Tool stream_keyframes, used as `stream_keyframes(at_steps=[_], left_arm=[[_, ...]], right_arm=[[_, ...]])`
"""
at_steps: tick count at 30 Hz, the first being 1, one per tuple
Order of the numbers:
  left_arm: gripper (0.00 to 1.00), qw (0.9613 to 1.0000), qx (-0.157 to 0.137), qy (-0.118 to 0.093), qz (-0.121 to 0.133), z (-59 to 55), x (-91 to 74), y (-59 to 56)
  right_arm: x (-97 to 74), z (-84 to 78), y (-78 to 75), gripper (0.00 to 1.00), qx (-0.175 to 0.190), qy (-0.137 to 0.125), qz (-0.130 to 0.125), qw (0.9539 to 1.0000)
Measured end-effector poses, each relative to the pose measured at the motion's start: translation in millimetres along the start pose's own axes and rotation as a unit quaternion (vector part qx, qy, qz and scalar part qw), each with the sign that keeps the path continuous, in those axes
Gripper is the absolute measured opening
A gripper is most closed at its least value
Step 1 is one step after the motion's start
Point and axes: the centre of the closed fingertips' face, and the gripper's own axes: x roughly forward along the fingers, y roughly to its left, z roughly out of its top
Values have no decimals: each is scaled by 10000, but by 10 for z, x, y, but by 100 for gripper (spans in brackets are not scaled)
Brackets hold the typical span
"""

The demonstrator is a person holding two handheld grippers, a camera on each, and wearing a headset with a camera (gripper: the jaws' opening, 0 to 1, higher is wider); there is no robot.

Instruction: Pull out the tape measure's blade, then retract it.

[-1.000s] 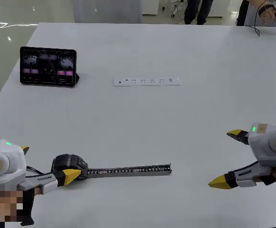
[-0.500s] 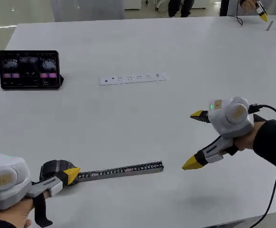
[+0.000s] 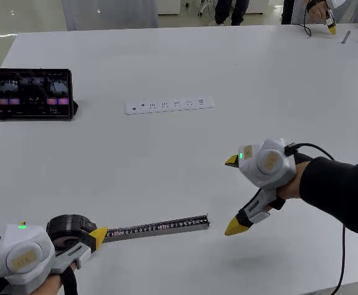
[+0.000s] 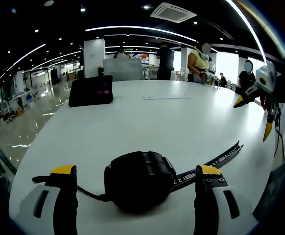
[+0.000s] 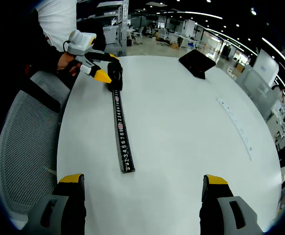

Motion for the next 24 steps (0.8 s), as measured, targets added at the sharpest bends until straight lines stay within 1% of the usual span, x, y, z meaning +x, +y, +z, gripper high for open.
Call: stream_keyframes(at_steps=[1, 2, 3, 4, 5, 6, 7, 8, 10, 11, 13, 15, 17, 19, 21, 24], left_arm=[[99, 10000, -61, -34, 53, -19, 20, 30], [99, 9999, -156, -7, 55, -44, 32, 33], [99, 9997, -218, 4, 75, -64, 39, 40], [99, 9996, -253, -35, 131, -88, 44, 60], [99, 9996, -230, -55, 149, -97, 39, 50], [99, 9998, -145, -55, 141, -112, 38, 27], [99, 9998, -172, -53, 121, -121, 42, 16], [99, 9995, -289, -104, 76, -95, 53, -1], [99, 9994, -242, -248, 28, -39, 64, -11], [99, 9994, -197, -278, 65, -31, 65, -3], [99, 9993, -255, -264, 50, -39, 89, 3], [99, 9993, -267, -243, 94, -44, 123, 32], [99, 9992, -282, -257, 98, -33, 128, 35], [99, 9992, -282, -275, 114, -5, 135, 43], [99, 9991, -279, -299, 123, 11, 143, 47], [99, 9992, -279, -256, 134, -9, 169, 53]], right_arm=[[48, 12, 9, 99, 4, 13, 38, 10000], [76, 14, 21, 97, 26, 35, 77, 10000], [100, 22, 53, 93, 28, 48, 182, 9998], [141, 29, 65, 89, -30, 79, 230, 9997], [170, 28, 63, 87, -67, 113, 228, 9997], [211, 34, 68, 88, -65, 140, 251, 9996], [234, 33, 78, 88, -95, 163, 298, 9994], [264, 29, 76, 85, -186, 191, 317, 9991], [307, 25, 75, 82, -253, 234, 342, 9988], [338, 22, 81, 80, -270, 259, 377, 9986], [379, -1, 82, 76, -324, 331, 407, 9981], [430, -30, 102, 68, -365, 411, 491, 9973], [478, -49, 156, 58, -385, 443, 626, 9963], [520, -82, 162, 52, -471, 503, 617, 9957], [558, -106, 167, 44, -469, 523, 644, 9955], [590, -108, 218, 35, -536, 511, 733, 9946]])
